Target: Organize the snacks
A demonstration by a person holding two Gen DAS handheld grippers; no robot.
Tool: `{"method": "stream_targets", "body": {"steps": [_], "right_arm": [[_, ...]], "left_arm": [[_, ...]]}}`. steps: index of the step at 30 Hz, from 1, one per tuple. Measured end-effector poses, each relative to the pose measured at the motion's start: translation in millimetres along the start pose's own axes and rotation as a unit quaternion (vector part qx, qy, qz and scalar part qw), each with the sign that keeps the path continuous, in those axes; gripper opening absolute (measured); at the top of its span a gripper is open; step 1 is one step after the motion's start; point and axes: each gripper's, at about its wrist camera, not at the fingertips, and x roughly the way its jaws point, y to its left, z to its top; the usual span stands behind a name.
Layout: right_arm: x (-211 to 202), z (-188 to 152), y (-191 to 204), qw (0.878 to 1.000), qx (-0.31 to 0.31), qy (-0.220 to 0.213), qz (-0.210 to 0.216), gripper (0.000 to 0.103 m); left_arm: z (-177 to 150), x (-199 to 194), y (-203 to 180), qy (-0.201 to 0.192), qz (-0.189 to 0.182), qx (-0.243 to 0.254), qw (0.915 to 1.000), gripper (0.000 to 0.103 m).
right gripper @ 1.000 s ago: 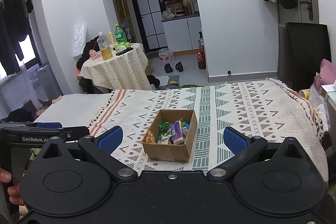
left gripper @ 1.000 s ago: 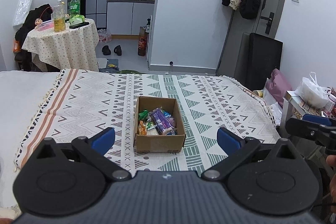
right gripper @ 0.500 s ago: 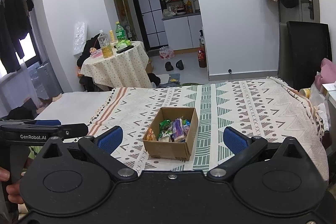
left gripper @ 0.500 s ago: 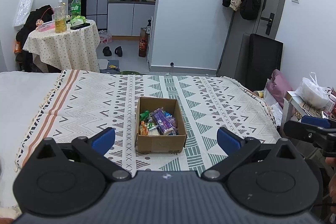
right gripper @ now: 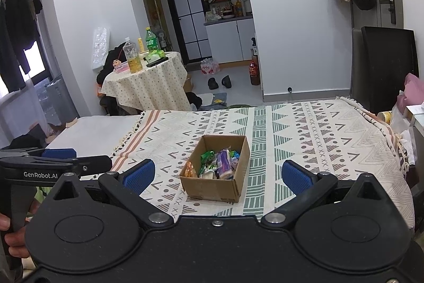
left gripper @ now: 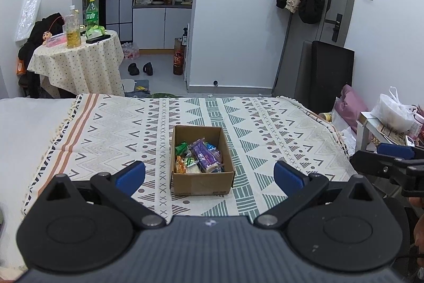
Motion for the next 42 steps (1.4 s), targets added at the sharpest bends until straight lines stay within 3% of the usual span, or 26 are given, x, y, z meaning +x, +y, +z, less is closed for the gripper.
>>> {"method": "stream_targets", "body": {"steps": [42], "right_arm": [[-0.2,2.5,-0.9,1.0,-0.006,0.0,0.0,0.103]], "left_arm": [[3.5,-2.9,-1.3,0.006,0.005,0.005,1.0,0.103]]}}
